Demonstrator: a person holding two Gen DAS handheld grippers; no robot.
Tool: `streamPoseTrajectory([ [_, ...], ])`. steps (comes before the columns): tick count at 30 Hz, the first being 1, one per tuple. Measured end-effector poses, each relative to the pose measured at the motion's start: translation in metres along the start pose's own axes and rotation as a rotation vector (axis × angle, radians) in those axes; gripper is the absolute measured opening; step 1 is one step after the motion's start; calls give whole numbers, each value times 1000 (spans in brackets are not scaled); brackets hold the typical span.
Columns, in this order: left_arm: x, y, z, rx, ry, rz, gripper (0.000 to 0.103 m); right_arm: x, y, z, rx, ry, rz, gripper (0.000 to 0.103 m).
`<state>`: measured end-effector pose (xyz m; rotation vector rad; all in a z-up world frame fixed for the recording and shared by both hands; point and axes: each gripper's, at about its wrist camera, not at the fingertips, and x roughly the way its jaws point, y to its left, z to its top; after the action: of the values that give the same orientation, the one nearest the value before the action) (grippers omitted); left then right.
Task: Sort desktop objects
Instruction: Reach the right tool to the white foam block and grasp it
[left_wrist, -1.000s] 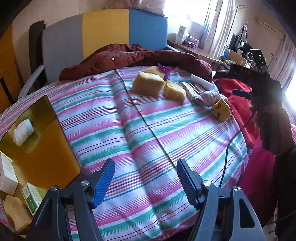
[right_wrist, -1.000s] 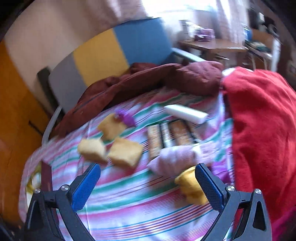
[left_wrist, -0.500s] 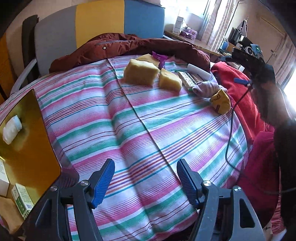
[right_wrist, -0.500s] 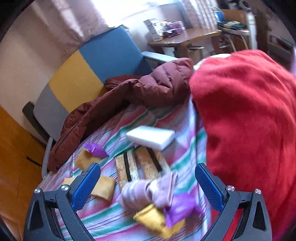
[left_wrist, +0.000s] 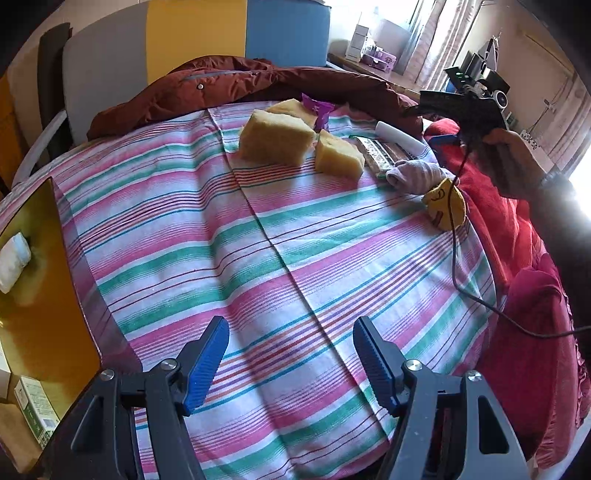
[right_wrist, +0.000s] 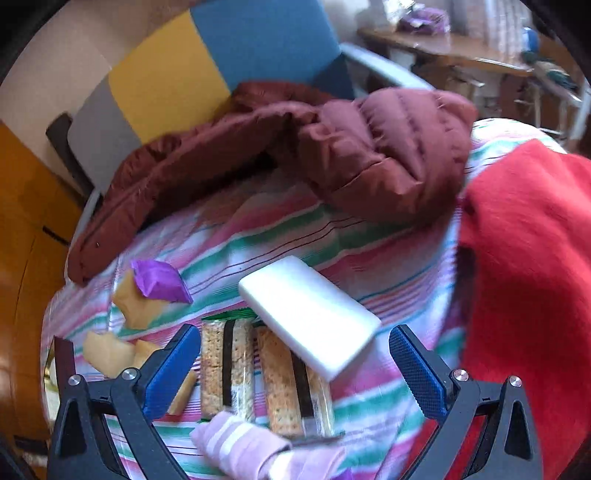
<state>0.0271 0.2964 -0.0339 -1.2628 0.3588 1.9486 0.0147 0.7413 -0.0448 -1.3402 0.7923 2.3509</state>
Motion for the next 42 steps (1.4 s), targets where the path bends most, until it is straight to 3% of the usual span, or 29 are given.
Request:
streamPoseTrajectory([
  [12, 21, -1, 4, -12, 51, 2, 71, 63, -14, 19, -20, 165, -21, 103],
  [15, 22, -1, 3, -16, 58, -3, 71, 64, -12, 17, -14, 160, -1, 103],
  [17, 24, -2, 4, -16, 55, -4, 71, 63, -6, 14, -31, 168, -23, 91],
  [20, 25, -4, 1, -14, 63, -13, 71, 55, 6, 5, -74, 165, -28, 84],
  [25, 20, -5, 1, -9, 50, -15, 71, 30, 21, -7, -82, 94, -8, 83],
  [30, 12, 1, 8, -35, 14, 4, 71, -1, 51, -27, -105, 36, 77, 83],
  [34, 11, 6, 20, -66, 3, 29, 71, -18, 90, -62, -190, 29, 151, 83],
  [38, 8, 14, 38, -119, -27, 44, 71, -13, 134, -104, -307, 68, 207, 83],
  [40, 6, 19, 47, -141, -51, 55, 80, -5, 148, -124, -350, 107, 209, 83],
  [42, 3, 22, 55, -164, -74, 55, 82, 3, 154, -139, -369, 142, 221, 83],
])
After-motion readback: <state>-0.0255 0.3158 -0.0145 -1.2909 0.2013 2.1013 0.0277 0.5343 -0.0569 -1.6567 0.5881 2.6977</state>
